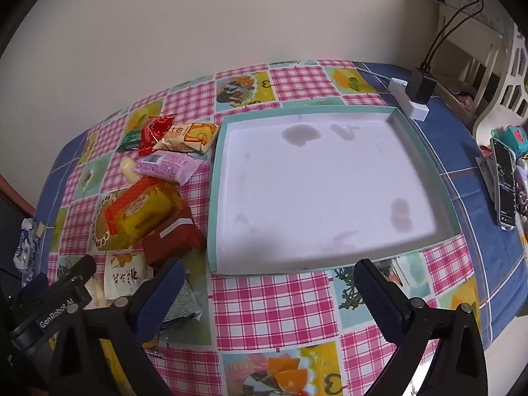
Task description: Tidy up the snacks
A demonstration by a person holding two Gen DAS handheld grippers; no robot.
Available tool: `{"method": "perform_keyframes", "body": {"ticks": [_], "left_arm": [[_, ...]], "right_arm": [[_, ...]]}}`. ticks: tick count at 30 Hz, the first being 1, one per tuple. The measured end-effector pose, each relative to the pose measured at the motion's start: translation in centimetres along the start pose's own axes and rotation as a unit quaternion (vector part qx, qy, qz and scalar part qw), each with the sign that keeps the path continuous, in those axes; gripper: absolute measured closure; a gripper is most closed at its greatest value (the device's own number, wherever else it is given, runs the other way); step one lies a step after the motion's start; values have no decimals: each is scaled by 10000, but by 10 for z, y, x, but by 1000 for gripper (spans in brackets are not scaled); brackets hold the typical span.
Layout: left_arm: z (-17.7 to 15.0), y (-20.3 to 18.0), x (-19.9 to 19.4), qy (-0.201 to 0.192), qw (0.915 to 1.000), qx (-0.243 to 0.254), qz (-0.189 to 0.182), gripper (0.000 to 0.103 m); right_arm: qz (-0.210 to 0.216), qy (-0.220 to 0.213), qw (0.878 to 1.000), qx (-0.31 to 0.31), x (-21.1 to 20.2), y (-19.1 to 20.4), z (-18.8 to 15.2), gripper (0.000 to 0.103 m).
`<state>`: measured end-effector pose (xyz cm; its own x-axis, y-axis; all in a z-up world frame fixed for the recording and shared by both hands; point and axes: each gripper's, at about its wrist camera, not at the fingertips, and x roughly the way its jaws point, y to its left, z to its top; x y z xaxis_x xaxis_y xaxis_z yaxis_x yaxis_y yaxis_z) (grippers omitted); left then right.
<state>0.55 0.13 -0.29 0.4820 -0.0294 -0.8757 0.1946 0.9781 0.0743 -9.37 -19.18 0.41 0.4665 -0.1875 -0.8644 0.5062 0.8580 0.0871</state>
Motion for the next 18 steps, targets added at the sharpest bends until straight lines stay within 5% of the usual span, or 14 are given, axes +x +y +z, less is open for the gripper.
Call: {"method": "perform_keyframes", "body": {"ticks": [18], "left_arm": [[0,-4,2,111,9997,113,-197,0]], "right_arm": [[-42,60,10000,-34,4,1,0,0]]}}
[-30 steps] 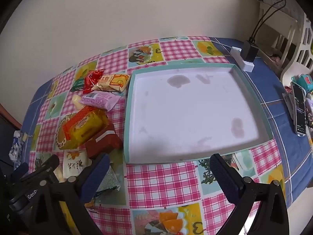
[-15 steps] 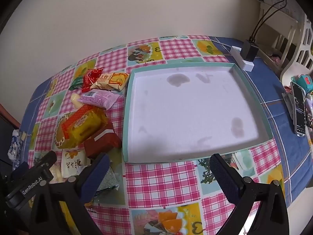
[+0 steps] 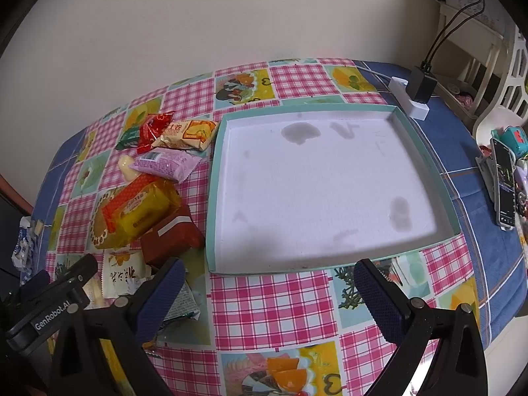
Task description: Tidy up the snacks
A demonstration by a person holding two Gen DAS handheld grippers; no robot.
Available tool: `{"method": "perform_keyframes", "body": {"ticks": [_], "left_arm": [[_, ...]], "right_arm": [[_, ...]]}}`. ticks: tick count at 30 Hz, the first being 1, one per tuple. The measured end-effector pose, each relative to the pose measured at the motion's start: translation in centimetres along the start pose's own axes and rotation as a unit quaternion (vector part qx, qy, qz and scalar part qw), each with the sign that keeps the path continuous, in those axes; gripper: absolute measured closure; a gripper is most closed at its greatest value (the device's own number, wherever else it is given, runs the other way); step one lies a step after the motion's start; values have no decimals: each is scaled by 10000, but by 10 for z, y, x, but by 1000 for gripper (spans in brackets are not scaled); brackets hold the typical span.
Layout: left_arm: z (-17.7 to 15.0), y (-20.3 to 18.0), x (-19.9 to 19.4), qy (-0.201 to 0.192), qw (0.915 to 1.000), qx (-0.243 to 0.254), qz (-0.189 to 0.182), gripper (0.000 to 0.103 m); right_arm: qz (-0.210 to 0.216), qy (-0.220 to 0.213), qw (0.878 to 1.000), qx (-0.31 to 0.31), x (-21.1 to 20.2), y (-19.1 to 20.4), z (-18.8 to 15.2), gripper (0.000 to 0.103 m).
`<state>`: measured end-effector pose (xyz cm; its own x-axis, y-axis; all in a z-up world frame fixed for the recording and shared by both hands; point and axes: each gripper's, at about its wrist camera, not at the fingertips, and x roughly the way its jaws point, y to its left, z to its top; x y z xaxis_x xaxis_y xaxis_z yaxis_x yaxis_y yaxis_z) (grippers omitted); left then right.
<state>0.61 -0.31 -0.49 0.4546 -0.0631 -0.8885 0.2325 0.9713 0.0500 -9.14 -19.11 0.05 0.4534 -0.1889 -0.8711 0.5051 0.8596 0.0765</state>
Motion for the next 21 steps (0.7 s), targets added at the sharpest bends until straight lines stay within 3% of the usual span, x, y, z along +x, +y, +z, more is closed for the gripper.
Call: {"method": "perform_keyframes", "body": {"ticks": [21], "left_arm": [[1,3,1,-70,9994,-232,-231,0]], "right_arm": [[-83,181,9998,-59,11,7,0,0]]}}
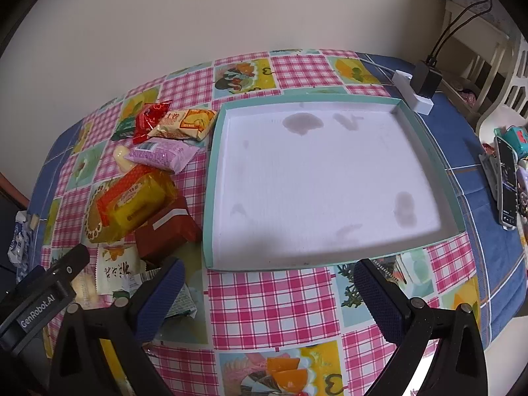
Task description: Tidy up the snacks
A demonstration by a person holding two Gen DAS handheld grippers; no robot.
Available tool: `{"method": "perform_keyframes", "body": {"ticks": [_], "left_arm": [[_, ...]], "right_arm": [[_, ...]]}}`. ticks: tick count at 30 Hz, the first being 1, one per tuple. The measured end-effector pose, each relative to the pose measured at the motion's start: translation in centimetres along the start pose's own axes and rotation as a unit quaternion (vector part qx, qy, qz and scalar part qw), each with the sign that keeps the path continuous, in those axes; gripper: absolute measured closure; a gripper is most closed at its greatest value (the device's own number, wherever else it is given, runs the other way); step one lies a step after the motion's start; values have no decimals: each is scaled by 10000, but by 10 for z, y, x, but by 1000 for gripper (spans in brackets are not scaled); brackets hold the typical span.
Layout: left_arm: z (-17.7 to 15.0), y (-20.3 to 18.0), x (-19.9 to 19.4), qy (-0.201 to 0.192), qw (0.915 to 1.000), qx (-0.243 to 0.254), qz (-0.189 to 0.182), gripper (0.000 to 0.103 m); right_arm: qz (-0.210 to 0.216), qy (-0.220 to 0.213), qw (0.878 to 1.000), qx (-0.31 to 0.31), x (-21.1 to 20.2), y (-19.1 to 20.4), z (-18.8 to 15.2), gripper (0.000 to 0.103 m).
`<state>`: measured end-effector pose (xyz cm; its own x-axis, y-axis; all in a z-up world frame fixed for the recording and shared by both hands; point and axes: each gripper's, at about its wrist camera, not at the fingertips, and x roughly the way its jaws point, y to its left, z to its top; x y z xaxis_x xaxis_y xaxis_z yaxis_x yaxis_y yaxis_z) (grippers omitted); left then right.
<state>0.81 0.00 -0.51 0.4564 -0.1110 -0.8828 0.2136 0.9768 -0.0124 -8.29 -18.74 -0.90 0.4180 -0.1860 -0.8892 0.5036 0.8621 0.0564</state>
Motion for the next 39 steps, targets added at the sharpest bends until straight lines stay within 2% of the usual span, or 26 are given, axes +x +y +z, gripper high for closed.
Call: {"method": "perform_keyframes", "body": {"ticks": [13,26,32,37,39], "left_arm": [[1,-3,3,103,9996,211,171,0],[1,14,7,329,9989,-333,19,0],[0,14,9,389,9986,-359,-47,0],[1,18,8,409,9981,-431,-135,0],[1,21,8,417,9978,-484,-186,0]], "right_arm": [[-35,75,10000,-27,5,2,0,0],[-104,148,9998,-100,9,6,0,0],[-103,167,9997,-126,10,7,0,0],[-31,153,9997,-185,10,10,0,0],[148,111,9996,-225,7,14,0,0]]}}
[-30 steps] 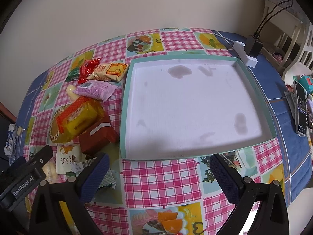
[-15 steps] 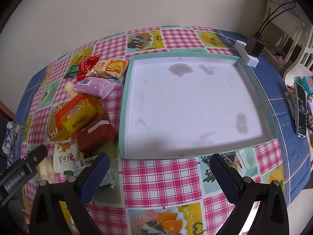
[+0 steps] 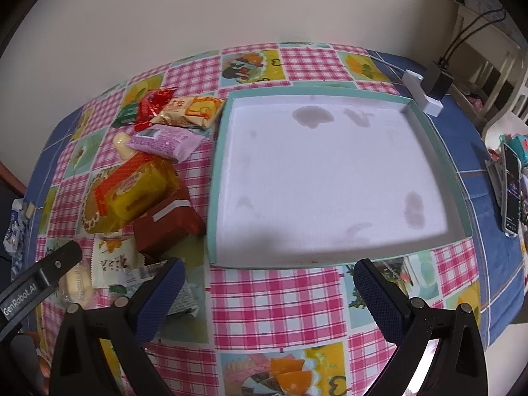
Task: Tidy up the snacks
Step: 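Grasp the steamed bun pack with left tool while right tool grasps green-white biscuit pack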
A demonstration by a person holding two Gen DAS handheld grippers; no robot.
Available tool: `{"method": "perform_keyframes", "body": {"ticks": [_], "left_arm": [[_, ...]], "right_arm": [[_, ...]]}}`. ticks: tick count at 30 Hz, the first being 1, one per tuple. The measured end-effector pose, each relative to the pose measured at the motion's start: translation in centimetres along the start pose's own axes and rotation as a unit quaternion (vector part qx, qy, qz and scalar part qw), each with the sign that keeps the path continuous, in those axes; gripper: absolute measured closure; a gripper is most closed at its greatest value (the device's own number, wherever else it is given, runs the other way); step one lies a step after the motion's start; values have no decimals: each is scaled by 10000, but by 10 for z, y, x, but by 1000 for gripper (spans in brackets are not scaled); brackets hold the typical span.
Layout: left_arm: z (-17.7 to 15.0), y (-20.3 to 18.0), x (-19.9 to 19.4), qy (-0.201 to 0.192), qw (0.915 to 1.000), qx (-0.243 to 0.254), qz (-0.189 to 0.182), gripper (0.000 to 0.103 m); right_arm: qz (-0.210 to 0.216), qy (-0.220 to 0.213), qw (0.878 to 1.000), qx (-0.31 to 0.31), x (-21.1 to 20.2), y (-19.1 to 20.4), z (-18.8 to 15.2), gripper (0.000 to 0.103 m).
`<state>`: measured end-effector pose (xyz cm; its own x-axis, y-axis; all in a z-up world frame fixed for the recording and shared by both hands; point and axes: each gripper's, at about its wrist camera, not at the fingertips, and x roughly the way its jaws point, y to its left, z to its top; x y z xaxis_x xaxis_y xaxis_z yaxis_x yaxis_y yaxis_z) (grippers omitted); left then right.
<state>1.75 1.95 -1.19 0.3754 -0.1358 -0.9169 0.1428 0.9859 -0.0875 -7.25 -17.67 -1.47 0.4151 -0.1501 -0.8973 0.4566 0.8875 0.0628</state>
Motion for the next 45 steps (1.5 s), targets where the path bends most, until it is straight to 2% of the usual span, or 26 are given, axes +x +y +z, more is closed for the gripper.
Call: {"method": "perform_keyframes", "body": {"ticks": [3,6,10,15,21,26,28,30,34,36,45], "left_arm": [[2,14,-3,-31,9996,-249,-107,0],[4,27,-6,-97,9990,-431,-70,0],[3,41,3,81,9977,-660,-130,0],[0,46,15,309,9968,-724,-165,0],[-4,51,40,757,9930,-893,-146,1],[-8,57,57,1016,9887,-1088,-149,15],[-9,59,61,1077,9873,-1162,-151,18],[-11,60,66,1123,9865,-1185,-139,30],[-14,61,74,1111,9864,-1203,-160,41],[-13,61,74,1142,9857,-1238,-12,44],[-10,60,71,1082,9866,-1220,-13,47]], "right_arm": [[361,-16,9993,-104,-1,10,0,0],[640,150,9976,-240,5,25,-1,0],[924,418,9943,-324,17,43,-4,0],[1017,758,9912,-379,34,56,-13,0],[1106,1085,9870,-426,53,65,-18,1],[1082,1253,9848,-519,64,74,-22,7],[1066,1282,9842,-588,67,78,-23,14],[1052,1309,9838,-626,70,80,-23,18],[1088,1252,9839,-664,70,84,-23,32],[1048,1244,9843,-685,70,83,-23,34],[955,1156,9861,-710,64,79,-21,41]]}}
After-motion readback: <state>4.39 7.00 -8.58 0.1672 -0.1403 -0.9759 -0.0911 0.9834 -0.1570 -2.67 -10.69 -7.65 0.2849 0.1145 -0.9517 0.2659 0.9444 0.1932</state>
